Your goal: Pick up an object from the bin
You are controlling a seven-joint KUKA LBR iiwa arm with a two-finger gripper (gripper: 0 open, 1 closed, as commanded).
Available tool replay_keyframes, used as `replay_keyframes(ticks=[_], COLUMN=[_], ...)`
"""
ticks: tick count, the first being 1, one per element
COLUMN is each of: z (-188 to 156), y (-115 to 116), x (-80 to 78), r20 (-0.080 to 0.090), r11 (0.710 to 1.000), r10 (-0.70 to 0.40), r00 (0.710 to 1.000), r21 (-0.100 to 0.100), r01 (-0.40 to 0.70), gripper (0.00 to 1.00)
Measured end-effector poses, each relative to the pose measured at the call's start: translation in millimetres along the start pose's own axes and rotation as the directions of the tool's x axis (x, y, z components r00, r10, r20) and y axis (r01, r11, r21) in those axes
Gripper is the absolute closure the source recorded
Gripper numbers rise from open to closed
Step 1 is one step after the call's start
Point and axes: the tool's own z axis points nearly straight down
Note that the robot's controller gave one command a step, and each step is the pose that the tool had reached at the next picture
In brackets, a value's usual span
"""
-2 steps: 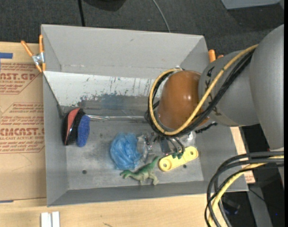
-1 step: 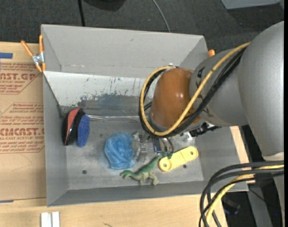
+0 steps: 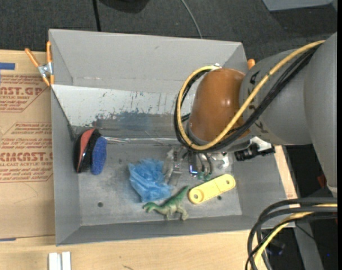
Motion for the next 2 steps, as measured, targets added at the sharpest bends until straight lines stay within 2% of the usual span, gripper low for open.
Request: replay_keyframes(ticks=[1, 2], z=[-18.6, 18.2], y=[-34.4, 25.2], x=[-18.1, -34.1], r20=[0.011, 0.007], r11=[1.000, 1.000], r10=[-0.001, -0.031], r00=[1.000, 1.000], r21=[0.009, 0.001], r01=[0.001, 0.031], gripper=[1.00, 1.00])
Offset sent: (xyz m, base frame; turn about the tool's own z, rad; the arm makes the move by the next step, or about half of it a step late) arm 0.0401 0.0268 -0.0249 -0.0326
